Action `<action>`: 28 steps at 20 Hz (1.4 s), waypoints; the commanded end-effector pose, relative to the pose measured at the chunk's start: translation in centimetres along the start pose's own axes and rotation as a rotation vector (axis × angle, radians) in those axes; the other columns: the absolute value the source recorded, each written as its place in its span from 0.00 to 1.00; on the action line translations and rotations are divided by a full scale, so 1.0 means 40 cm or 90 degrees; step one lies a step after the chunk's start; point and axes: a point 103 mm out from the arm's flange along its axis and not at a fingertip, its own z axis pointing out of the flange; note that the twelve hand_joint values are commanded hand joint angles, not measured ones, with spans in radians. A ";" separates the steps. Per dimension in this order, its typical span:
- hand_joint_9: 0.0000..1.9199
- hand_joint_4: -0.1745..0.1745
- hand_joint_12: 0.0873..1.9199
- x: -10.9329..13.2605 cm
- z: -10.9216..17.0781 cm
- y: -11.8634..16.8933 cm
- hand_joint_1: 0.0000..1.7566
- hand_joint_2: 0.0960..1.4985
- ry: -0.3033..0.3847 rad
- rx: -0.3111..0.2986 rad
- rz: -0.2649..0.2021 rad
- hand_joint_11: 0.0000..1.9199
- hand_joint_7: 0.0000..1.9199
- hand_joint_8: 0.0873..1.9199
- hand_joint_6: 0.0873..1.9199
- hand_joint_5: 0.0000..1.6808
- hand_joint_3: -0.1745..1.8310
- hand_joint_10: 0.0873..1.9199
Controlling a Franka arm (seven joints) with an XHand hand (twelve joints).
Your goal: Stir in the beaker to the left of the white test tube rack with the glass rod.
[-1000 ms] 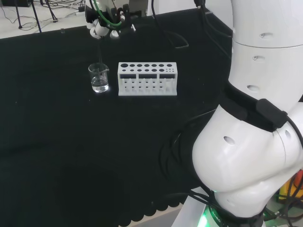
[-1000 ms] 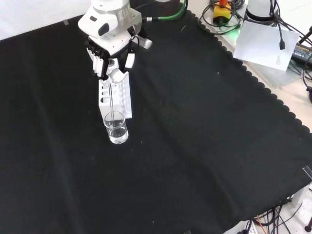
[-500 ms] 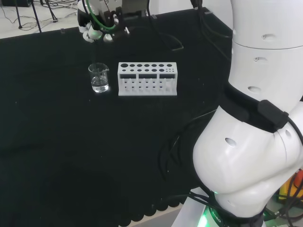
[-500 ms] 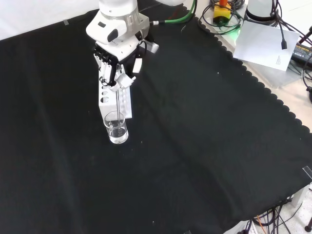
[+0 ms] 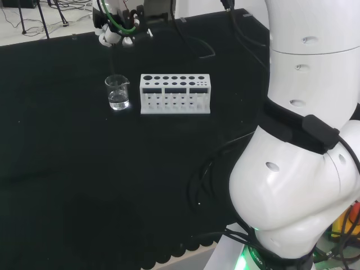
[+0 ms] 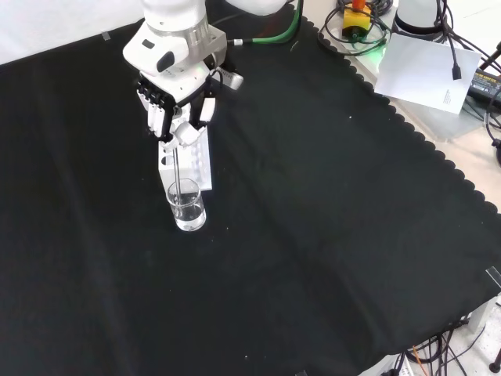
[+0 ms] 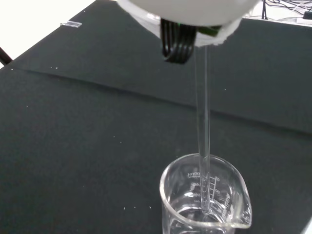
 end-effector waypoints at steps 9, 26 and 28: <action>0.88 0.00 0.46 0.072 -0.010 -0.059 0.75 0.42 -0.001 0.003 -0.017 0.88 0.64 0.52 0.28 0.69 0.43 0.46; 0.88 0.00 0.46 -0.039 0.007 -0.077 0.75 0.42 0.002 0.010 0.018 0.88 0.64 0.52 0.29 0.69 0.43 0.46; 0.88 0.00 0.46 -0.010 0.012 -0.091 0.75 0.42 -0.001 0.014 0.008 0.88 0.64 0.52 0.29 0.69 0.43 0.46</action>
